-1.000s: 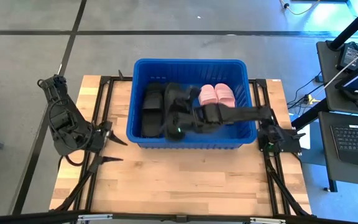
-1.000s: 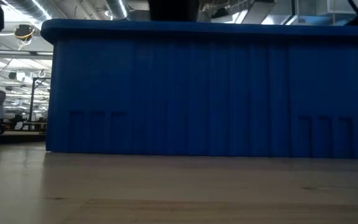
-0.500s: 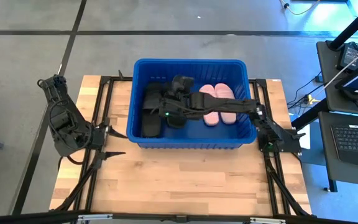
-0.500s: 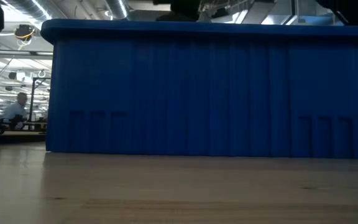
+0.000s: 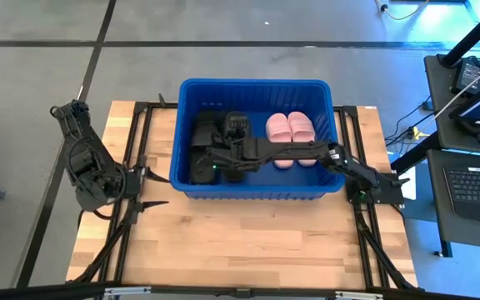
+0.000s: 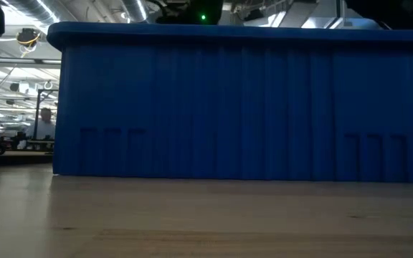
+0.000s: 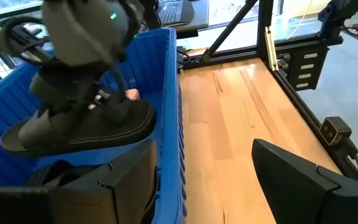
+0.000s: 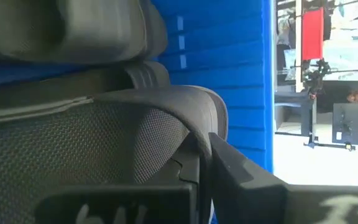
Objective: Pick and place slides into bin
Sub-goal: Put the black slipper into the blue bin
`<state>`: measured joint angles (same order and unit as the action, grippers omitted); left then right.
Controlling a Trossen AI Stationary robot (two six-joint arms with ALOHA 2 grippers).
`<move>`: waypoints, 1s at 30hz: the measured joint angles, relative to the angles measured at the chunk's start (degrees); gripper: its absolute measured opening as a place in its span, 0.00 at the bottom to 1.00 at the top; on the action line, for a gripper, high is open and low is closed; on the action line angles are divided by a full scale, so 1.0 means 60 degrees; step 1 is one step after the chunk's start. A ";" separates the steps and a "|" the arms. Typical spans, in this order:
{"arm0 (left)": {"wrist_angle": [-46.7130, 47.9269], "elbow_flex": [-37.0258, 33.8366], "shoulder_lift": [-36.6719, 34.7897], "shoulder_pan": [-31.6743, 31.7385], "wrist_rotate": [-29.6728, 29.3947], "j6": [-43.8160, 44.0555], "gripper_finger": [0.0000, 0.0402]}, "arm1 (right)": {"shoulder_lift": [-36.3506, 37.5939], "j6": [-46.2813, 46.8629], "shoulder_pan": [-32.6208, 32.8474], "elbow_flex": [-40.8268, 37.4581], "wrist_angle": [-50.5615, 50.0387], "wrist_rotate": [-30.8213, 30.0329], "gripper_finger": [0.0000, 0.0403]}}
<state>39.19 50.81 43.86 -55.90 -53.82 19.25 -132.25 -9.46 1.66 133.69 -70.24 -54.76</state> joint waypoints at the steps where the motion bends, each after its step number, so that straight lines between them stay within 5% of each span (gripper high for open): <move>1: 0.0046 0.0000 0.0000 0.0000 0.0000 0.0005 0.65 | -0.0025 0.0027 0.0041 0.0000 0.0038 -0.0020 0.04; 30: 0.0340 0.0000 0.0000 0.0000 0.0098 0.0288 0.65 | -0.1052 -0.0479 0.0060 0.0000 0.0867 0.0637 0.04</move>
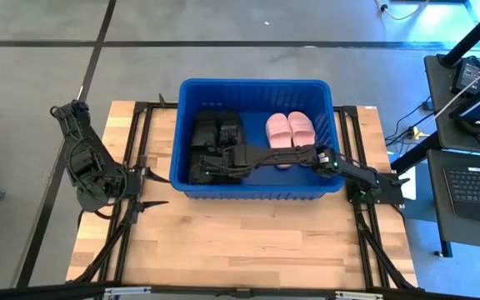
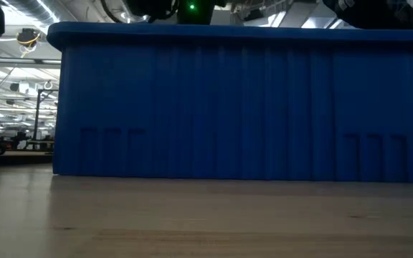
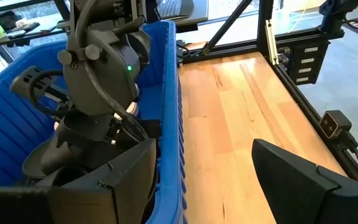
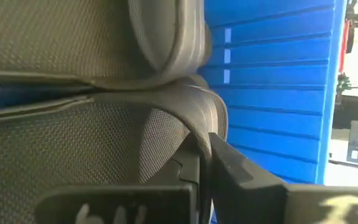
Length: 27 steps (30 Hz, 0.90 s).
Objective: Pick and place slides into bin
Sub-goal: Put the black slipper into the blue bin
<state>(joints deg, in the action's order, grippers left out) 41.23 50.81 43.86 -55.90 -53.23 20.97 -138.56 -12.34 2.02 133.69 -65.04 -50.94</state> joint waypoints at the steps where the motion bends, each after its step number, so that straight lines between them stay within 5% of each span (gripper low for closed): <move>1: -0.0003 0.0000 -0.0002 0.0000 0.0000 0.0000 0.65 | 0.0000 -0.0008 0.0000 0.0000 0.0021 0.0005 0.04; 15: -0.0010 0.0000 0.0000 0.0000 -0.0005 0.0015 0.65 | -0.0393 -0.0289 -0.0113 0.0004 0.0183 0.0685 0.05; 27: -0.0010 0.0000 -0.0001 0.0000 -0.0256 -0.0015 0.65 | -0.0412 0.0190 -0.0120 0.0004 -0.0105 0.0761 0.24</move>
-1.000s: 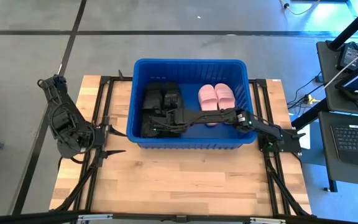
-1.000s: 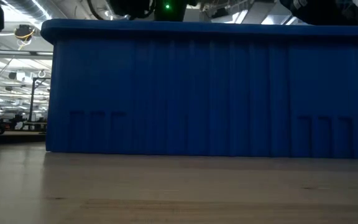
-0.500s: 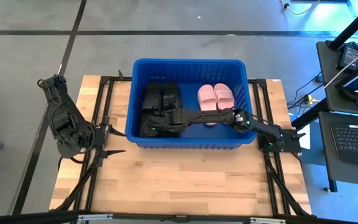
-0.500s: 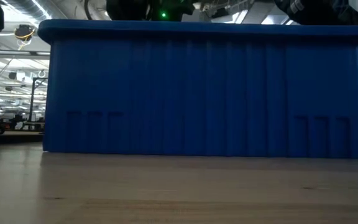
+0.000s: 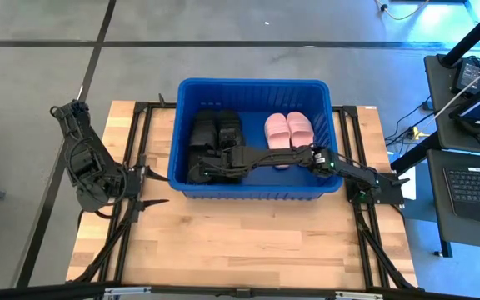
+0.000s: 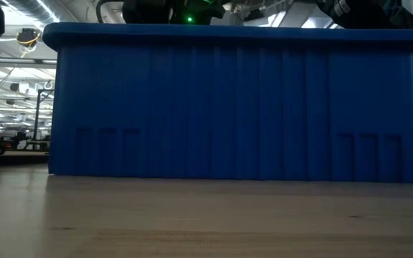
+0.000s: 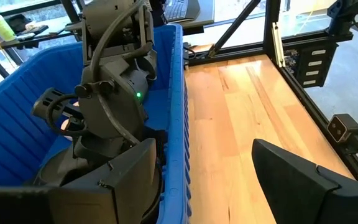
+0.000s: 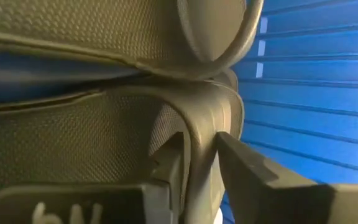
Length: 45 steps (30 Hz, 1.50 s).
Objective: Pick and place slides into bin
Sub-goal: Put the black slipper into the blue bin, then adjust the black slipper
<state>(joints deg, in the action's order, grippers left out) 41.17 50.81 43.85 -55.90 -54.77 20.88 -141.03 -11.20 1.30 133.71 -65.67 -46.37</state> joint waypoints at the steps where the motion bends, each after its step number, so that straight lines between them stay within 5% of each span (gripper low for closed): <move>1: 0.0001 0.0000 0.0001 0.0000 0.0000 0.0000 0.65 | 0.0000 -0.0029 0.0000 0.0000 0.0000 0.0000 0.25; 17: -0.0001 0.0000 0.0001 0.0000 -0.0017 -0.0004 0.65 | 0.0000 0.0256 -0.0009 0.0000 0.0210 0.0560 0.35; 31: 0.0000 0.0000 0.0001 0.0000 -0.0017 -0.0007 0.65 | 0.0004 0.0305 0.0000 0.0157 0.0265 0.1064 0.70; 45: 0.0016 0.0000 0.0001 0.0001 -0.0014 -0.0015 0.65 | 0.0781 0.0621 0.0131 0.0164 0.0065 0.1034 0.72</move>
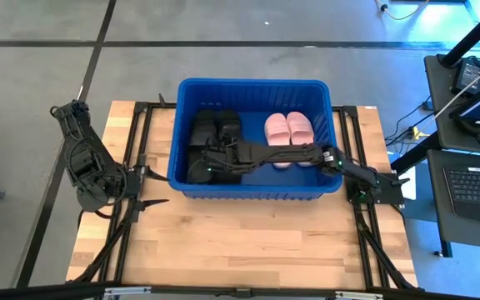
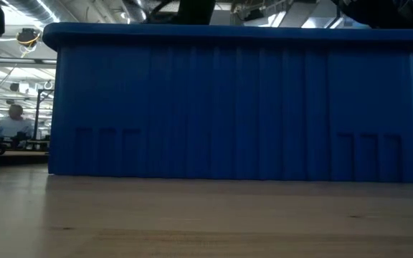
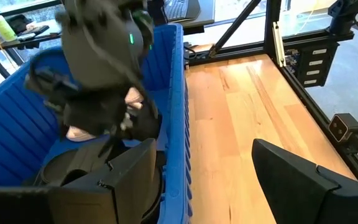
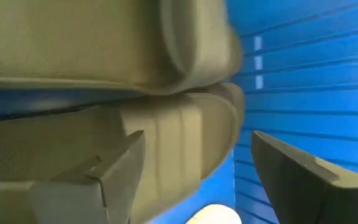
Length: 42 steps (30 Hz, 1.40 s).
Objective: Pick and place slides into bin
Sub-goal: Adjust the black slipper
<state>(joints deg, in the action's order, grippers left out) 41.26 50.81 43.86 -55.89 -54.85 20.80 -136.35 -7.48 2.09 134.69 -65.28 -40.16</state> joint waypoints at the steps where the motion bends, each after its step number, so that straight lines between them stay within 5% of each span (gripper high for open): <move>1: 0.0002 0.0000 -0.0004 -0.0001 -0.0003 0.0000 0.65 | 0.0093 0.0082 0.0004 0.0025 -0.0007 -0.0011 0.72; 7: -0.0002 0.0000 -0.0004 0.0001 -0.0405 0.0011 0.65 | 0.0876 0.0709 0.0008 0.0040 -0.0263 0.0184 0.72; 11: -0.0039 0.0000 -0.0076 0.0183 -0.1573 0.0310 0.65 | 0.1591 0.1202 -0.0190 0.0054 -0.0257 0.1529 0.72; 15: -0.0122 0.0000 -0.0113 0.0593 -0.1531 0.0504 0.65 | 0.1866 0.1166 -0.0556 0.0061 0.0704 0.3254 0.72; 18: -0.0533 0.0000 -0.0205 0.1026 -0.0530 0.0520 0.65 | 0.1922 0.0884 -0.0754 0.0058 0.0711 0.4316 0.72; 24: -0.1025 0.0000 -0.0245 0.2688 0.2463 0.0481 0.65 | 0.2253 0.0700 -0.0933 0.0040 -0.0148 0.4467 0.72; 36: -0.1035 0.0000 -0.0251 0.5557 0.5018 -0.0270 0.65 | 0.4240 0.1463 -0.0622 -0.0166 -0.1347 0.3830 0.72; 42: -0.1026 0.0000 -0.0200 0.6431 0.5571 -0.0324 0.65 | 0.5850 0.2054 -0.0313 -0.1762 -0.1217 0.2759 0.72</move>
<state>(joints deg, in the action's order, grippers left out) 35.10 50.81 42.65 -17.31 -21.42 18.85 -101.25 4.85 0.21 124.12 -72.58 -23.61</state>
